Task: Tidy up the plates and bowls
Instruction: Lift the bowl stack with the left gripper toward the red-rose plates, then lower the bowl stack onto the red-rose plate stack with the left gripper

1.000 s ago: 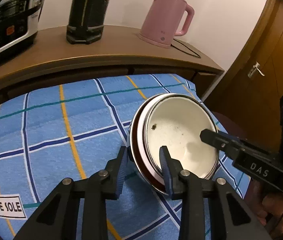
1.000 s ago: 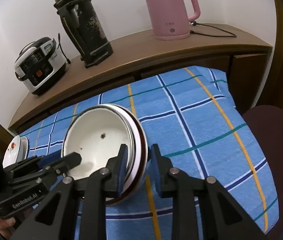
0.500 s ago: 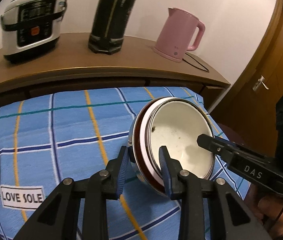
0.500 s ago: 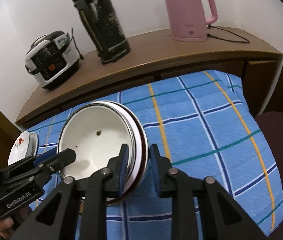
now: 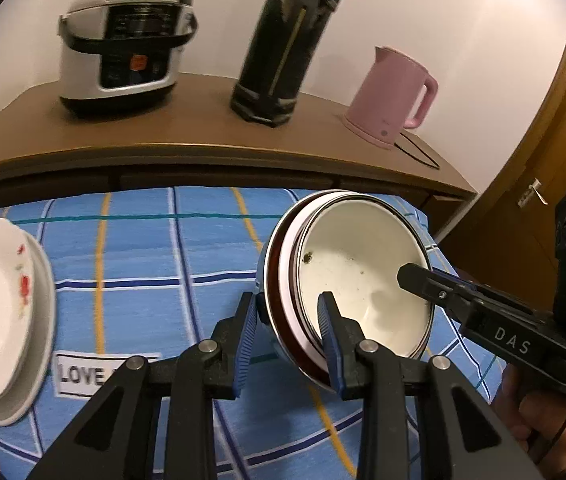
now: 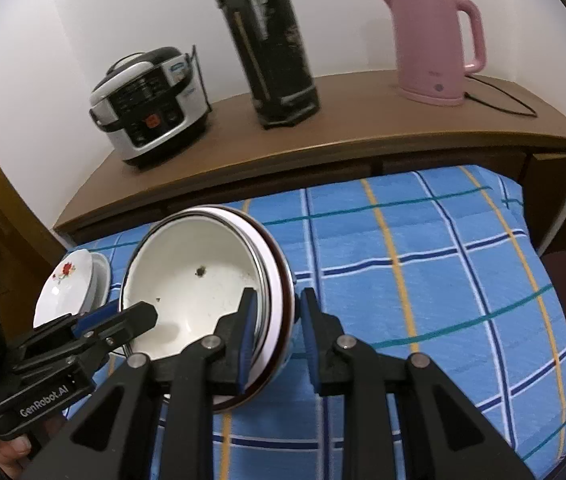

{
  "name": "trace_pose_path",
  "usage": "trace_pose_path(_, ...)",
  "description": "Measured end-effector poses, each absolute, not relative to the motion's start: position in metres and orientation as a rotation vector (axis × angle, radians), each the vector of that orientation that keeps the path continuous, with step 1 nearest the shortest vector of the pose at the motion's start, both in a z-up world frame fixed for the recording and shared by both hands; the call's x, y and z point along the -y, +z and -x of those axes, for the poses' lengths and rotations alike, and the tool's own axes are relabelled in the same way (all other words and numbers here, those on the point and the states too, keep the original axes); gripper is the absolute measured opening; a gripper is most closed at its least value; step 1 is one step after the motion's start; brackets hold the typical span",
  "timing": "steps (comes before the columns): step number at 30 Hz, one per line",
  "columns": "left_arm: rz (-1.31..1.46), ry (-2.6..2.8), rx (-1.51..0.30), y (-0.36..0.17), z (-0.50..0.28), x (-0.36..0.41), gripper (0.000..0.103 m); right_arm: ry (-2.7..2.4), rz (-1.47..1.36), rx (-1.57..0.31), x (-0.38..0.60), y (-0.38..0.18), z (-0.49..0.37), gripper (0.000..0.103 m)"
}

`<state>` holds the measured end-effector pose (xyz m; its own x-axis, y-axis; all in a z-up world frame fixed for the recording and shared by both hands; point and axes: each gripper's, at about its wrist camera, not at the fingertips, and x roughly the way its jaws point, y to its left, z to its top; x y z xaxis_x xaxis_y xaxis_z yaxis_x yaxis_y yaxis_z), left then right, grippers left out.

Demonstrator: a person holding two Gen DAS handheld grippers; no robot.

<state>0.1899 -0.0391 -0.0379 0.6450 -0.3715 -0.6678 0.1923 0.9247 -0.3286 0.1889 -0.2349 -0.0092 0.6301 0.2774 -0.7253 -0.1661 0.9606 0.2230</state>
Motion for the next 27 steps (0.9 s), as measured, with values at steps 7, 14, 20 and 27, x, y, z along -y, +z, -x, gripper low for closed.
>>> trace_pose_path(7, 0.249, -0.286, -0.798, -0.034, -0.181, 0.018, 0.034, 0.289, -0.122, -0.852, 0.212, -0.007, -0.189, 0.022)
trace_pose_path(14, 0.257, -0.253, -0.782, -0.030, -0.171, -0.002, 0.034, 0.321, -0.097, -0.848, 0.189, -0.002, -0.188, 0.022)
trace_pose_path(20, 0.267, -0.217, -0.768, -0.027, -0.160, -0.022, 0.034, 0.355, -0.071, -0.839, 0.165, 0.005, -0.188, 0.022)
trace_pose_path(27, 0.280, -0.178, -0.756, -0.024, -0.151, -0.044, 0.034, 0.394, -0.042, -0.837, 0.138, 0.010, -0.187, 0.022)
